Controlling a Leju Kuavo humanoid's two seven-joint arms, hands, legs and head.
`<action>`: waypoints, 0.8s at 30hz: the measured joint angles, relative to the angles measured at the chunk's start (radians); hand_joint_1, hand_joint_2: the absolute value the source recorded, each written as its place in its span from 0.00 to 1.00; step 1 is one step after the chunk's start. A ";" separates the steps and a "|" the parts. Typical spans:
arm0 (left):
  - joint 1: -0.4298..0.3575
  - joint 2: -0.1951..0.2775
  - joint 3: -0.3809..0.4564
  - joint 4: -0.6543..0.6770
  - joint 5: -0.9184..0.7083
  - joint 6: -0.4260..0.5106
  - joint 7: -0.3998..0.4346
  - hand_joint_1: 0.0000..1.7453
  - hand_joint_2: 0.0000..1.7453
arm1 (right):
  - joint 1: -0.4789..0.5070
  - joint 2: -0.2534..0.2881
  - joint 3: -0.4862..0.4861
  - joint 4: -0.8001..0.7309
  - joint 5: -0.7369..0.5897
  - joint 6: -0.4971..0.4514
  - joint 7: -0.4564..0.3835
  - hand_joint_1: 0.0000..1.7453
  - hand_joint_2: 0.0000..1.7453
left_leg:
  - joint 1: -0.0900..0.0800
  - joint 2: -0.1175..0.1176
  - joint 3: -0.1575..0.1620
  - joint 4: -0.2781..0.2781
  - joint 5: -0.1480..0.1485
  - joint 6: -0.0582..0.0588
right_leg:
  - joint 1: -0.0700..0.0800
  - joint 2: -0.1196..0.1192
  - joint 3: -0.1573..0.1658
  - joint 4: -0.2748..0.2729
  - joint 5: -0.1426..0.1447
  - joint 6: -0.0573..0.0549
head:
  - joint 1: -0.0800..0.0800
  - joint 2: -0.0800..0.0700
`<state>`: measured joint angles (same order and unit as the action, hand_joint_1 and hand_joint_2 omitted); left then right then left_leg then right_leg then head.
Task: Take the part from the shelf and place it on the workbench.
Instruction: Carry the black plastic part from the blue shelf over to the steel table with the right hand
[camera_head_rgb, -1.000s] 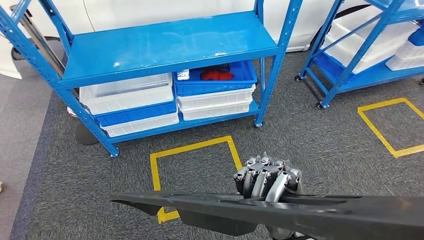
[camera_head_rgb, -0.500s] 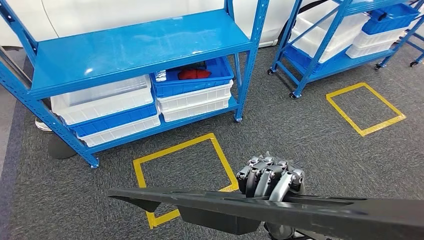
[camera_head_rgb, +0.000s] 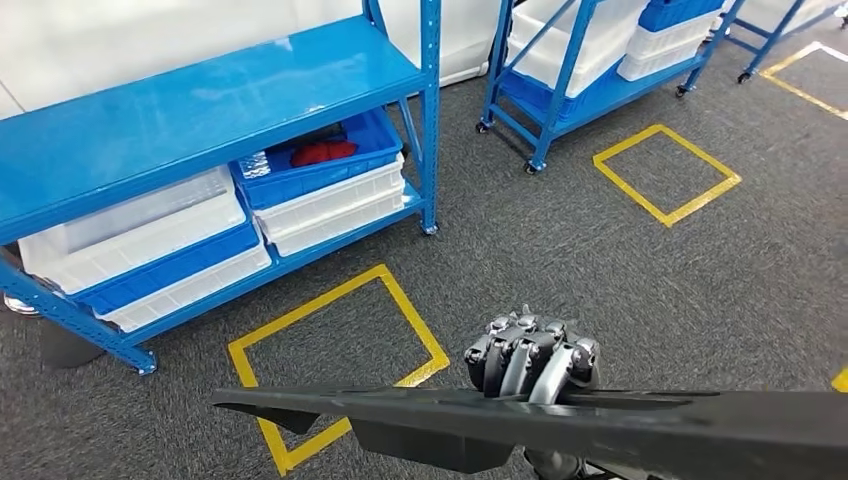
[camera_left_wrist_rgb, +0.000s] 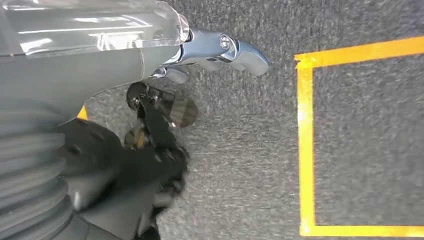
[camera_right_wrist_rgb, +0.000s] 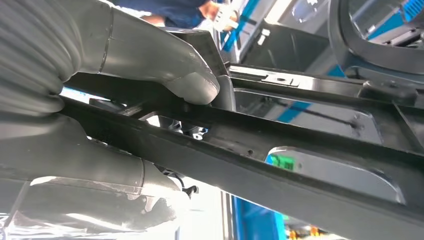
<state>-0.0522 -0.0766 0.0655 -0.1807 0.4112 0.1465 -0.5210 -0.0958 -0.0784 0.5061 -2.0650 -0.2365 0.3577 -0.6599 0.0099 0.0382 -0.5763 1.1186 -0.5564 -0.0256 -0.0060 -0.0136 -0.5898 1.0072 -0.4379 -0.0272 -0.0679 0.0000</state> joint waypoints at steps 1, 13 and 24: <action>0.003 0.001 0.000 0.000 0.000 0.026 0.009 0.00 1.00 | -0.003 0.000 0.001 0.000 -0.004 -0.005 0.001 1.00 1.00 | 0.000 -0.018 -0.032 0.069 -0.034 -0.001 | 0.000 0.012 -0.002 0.000 0.001 -0.003 | 0.000 0.000; 0.017 0.080 -0.029 0.001 0.002 0.185 0.127 0.00 1.00 | 0.062 -0.016 0.001 0.006 0.029 -0.036 -0.027 1.00 1.00 | 0.010 -0.087 0.037 -0.109 0.079 0.026 | 0.000 0.123 -0.033 0.032 0.003 0.036 | 0.000 0.000; 0.013 0.125 -0.068 0.001 0.002 0.134 0.269 0.00 1.00 | 0.010 -0.043 -0.051 0.035 -0.044 -0.130 -0.021 1.00 1.00 | 0.002 0.044 0.047 -0.115 0.073 0.026 | 0.001 -0.042 -0.013 0.027 -0.007 0.037 | 0.000 0.000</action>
<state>-0.0396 0.0488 -0.0025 -0.1801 0.4128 0.2800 -0.2516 -0.0853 -0.1216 0.4555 -2.0296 -0.2803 0.2276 -0.6808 0.0118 0.0825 -0.5295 1.0034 -0.4838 0.0006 -0.0050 -0.0558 -0.6027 1.0343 -0.4445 0.0097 -0.0676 0.0000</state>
